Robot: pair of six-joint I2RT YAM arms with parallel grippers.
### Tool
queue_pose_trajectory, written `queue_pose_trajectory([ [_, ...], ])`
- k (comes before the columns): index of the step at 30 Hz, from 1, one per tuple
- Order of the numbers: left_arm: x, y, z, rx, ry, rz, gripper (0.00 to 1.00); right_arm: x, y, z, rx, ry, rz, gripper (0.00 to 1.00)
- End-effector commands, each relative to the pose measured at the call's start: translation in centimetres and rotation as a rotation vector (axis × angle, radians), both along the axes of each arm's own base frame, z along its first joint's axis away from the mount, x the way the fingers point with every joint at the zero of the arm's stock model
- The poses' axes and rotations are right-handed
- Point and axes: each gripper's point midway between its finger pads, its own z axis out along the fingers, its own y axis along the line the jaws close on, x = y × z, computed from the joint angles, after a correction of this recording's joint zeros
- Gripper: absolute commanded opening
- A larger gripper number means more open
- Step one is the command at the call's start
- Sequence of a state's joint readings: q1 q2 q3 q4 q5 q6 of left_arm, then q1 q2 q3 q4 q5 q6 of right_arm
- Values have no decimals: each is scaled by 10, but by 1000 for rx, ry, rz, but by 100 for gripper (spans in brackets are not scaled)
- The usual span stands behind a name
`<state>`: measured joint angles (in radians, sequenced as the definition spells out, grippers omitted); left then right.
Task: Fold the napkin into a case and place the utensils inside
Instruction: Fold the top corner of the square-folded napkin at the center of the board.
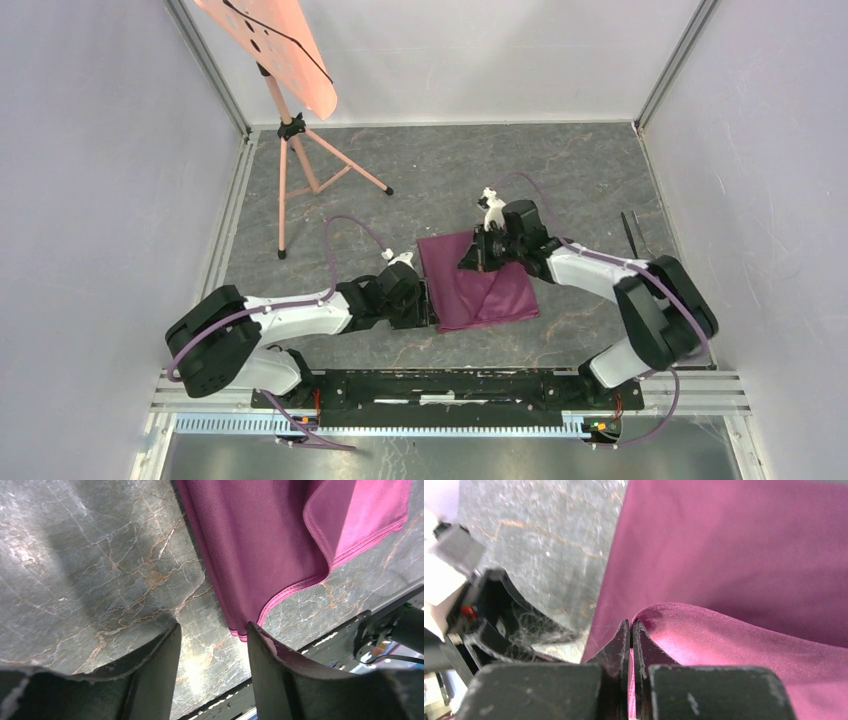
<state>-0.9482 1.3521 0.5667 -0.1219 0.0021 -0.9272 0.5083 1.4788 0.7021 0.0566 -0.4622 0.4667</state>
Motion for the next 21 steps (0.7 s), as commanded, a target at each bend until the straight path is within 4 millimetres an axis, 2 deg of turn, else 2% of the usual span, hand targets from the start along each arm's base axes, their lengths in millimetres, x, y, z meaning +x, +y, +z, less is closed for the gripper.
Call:
queue_pose_trajectory([
  [1, 1, -7, 1, -82, 14, 51, 57, 33, 40, 29, 146, -66, 20, 0],
  [8, -5, 0, -12, -62, 40, 60, 51, 53, 64, 27, 202, -54, 21, 0],
  [16, -9, 5, -19, -28, 54, 50, 42, 63, 75, 13, 218, -28, 6, 0],
  [21, -11, 6, -25, -17, 66, 49, 40, 70, 78, 8, 211, -23, -3, 0],
])
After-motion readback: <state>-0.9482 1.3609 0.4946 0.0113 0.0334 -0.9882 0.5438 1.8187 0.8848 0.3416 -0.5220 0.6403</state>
